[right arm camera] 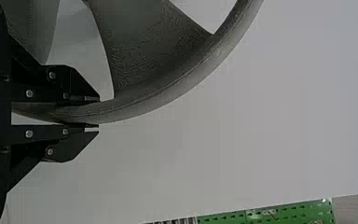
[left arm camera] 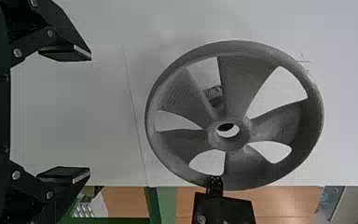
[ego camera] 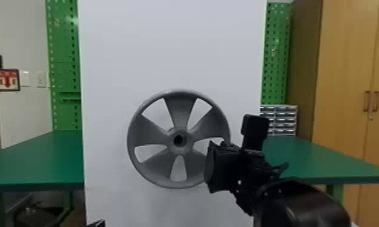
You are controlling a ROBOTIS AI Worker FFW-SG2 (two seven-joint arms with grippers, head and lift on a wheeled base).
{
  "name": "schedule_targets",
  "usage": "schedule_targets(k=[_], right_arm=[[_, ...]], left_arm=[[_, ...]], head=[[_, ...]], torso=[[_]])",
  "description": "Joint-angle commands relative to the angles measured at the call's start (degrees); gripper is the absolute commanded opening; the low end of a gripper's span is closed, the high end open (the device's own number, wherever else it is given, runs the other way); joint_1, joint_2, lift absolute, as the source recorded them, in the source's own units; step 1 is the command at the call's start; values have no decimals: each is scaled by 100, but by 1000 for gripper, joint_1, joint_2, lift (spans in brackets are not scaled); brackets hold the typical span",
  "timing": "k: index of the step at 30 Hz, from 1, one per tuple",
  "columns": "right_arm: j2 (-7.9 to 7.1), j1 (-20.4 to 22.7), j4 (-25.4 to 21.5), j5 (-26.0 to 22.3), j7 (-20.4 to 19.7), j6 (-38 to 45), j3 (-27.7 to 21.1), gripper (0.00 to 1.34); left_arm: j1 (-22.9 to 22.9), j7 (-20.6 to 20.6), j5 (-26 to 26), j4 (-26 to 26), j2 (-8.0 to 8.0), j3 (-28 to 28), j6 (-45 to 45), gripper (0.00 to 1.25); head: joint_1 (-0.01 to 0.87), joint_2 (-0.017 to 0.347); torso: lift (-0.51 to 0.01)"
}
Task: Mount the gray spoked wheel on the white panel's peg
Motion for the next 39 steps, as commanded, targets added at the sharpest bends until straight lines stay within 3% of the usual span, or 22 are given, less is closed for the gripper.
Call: schedule_targets(k=[1,39], right_arm=[[8,-13,62,-21,5,-25,22,32],[26,-145,457,-127,146,-245,-13,34]], left_arm=[[-3,0,2,9,0,-9,0,864],[-20,0,2,18,9,-44,0,864]], head=[[123,-8],[123,-8]], torso=[[-405],[-405]])
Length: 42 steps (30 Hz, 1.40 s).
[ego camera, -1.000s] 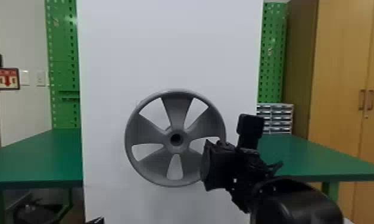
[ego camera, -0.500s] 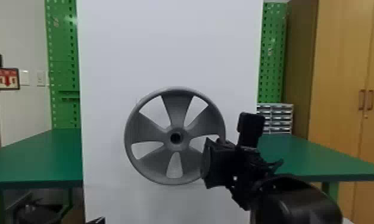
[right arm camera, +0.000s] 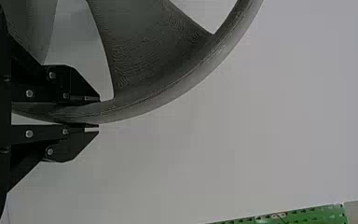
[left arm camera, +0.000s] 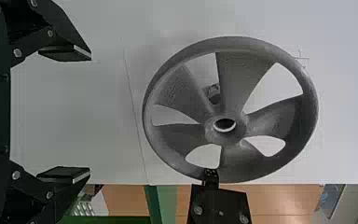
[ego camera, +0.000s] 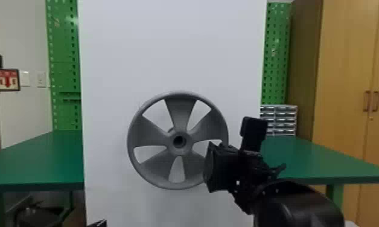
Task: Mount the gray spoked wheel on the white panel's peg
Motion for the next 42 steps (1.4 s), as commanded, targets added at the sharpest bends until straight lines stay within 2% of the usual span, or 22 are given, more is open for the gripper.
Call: schedule_targets(k=[1,42], right_arm=[[5,-5,45,-2,7,-31,11,34],[23,-269,423,-248,7,-225,73,35]], left_arm=[[0,0,0,0,0,-4,0,864],[-44,0,0,26,26,-47,-9,864]], head=[[123,-8],[123,-8]], torso=[[-405],[-405]])
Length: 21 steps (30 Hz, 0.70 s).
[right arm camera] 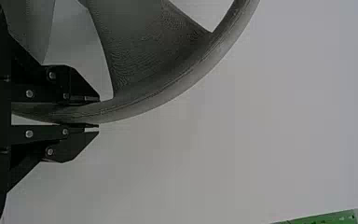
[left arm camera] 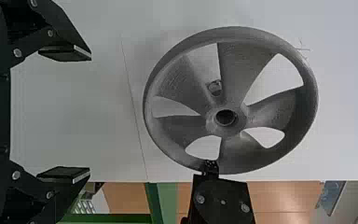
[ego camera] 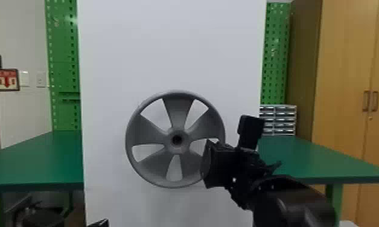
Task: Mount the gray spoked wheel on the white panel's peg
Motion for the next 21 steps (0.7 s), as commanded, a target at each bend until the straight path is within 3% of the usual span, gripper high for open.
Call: schedule_targets(k=[1,21], right_arm=[[6,-33,37,2,-1,-33,-13,35],[15,-235,635,-323,-1,-428,-163,35]], left_arm=[[-4,0,9,0,3,-3,2,864],[-4,0,9,0,20,-29,-7,864]], head=[[123,-8],[123,-8]], torso=[[-405],[-405]])
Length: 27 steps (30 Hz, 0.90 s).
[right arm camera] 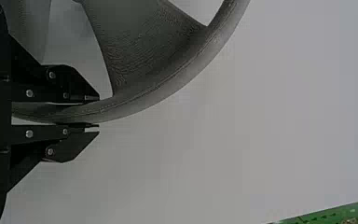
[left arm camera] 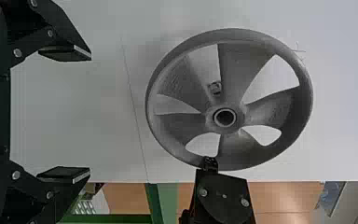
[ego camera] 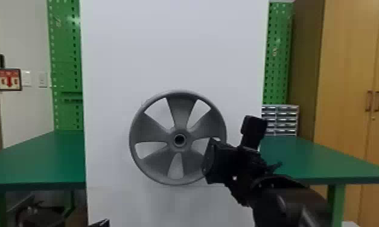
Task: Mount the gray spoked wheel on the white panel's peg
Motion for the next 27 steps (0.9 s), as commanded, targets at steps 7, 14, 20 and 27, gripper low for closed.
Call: schedule_targets(k=[7,14,20,27], right_arm=[[29,-131,419,-165,-10,-277,-35,35],[64,-122,533,-419,-256,-602,71,35],[73,-131,533,-437,-282,-646,124,35],[73,-131,533,-560,-370,-734,176,34]], left_arm=[[-5,0,0,9,17,-18,0,864],[-5,0,9,9,17,-26,9,864],[-5,0,18,9,26,-26,0,864],[-14,0,26,9,35,-26,0,864]], head=[[123,-8],[123,-8],[123,-8],[123,-8]], torso=[[-405],[-405],[-405],[-405]])
